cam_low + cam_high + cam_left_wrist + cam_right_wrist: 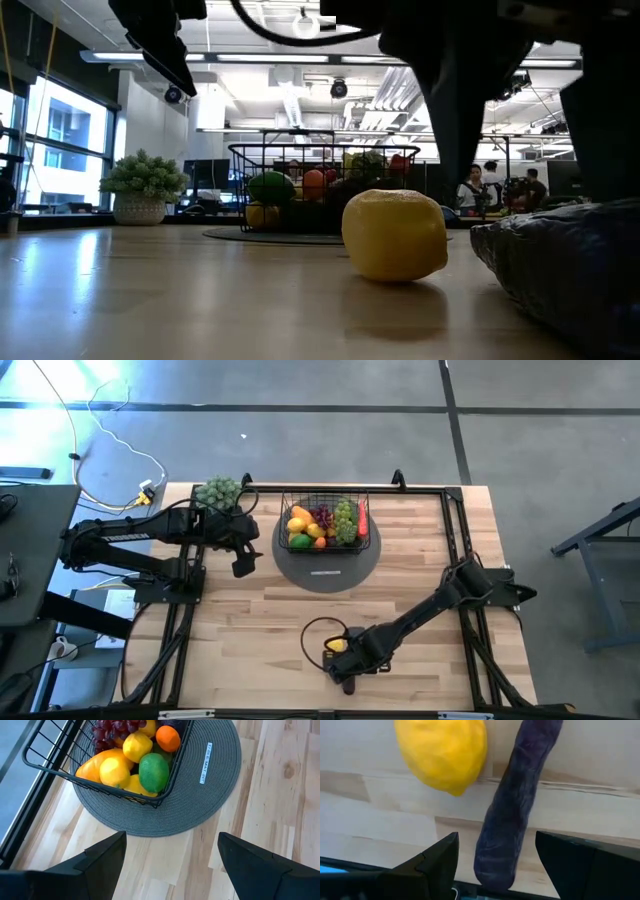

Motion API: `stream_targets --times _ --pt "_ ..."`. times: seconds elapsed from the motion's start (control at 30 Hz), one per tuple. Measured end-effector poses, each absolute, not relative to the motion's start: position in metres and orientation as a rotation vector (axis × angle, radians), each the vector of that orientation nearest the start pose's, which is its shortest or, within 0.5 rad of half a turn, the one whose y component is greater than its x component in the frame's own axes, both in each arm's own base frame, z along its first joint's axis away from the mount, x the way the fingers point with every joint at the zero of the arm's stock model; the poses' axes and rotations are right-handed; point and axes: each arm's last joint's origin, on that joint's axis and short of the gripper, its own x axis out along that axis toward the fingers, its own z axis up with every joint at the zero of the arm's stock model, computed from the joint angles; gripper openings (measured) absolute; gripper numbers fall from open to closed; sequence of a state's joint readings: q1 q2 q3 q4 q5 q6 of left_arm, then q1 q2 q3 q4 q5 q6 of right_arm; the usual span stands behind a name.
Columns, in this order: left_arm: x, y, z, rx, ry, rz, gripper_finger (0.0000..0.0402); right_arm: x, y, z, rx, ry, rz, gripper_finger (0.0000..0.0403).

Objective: Build produce basket
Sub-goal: Put the purple eggplant into the black wire basket

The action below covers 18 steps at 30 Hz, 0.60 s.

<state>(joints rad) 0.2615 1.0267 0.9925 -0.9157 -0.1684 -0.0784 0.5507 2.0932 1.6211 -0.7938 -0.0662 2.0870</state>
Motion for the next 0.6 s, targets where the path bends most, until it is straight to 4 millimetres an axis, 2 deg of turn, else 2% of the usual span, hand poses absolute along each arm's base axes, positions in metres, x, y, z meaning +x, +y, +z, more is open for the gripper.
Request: stream_targets --times 0.4,0.5,0.6 --pt "0.179 0.053 0.303 -0.113 0.941 0.433 0.0305 0.368 0.230 0.157 1.414 1.231 -0.916 0.0242" --pt "0.179 0.053 0.303 -0.113 0.941 0.433 0.0305 0.368 0.230 0.157 1.414 1.232 -0.918 0.0217" --pt "0.179 0.053 0.303 -0.113 0.941 0.433 0.0305 0.367 0.231 0.157 1.416 1.248 -0.919 0.0168"
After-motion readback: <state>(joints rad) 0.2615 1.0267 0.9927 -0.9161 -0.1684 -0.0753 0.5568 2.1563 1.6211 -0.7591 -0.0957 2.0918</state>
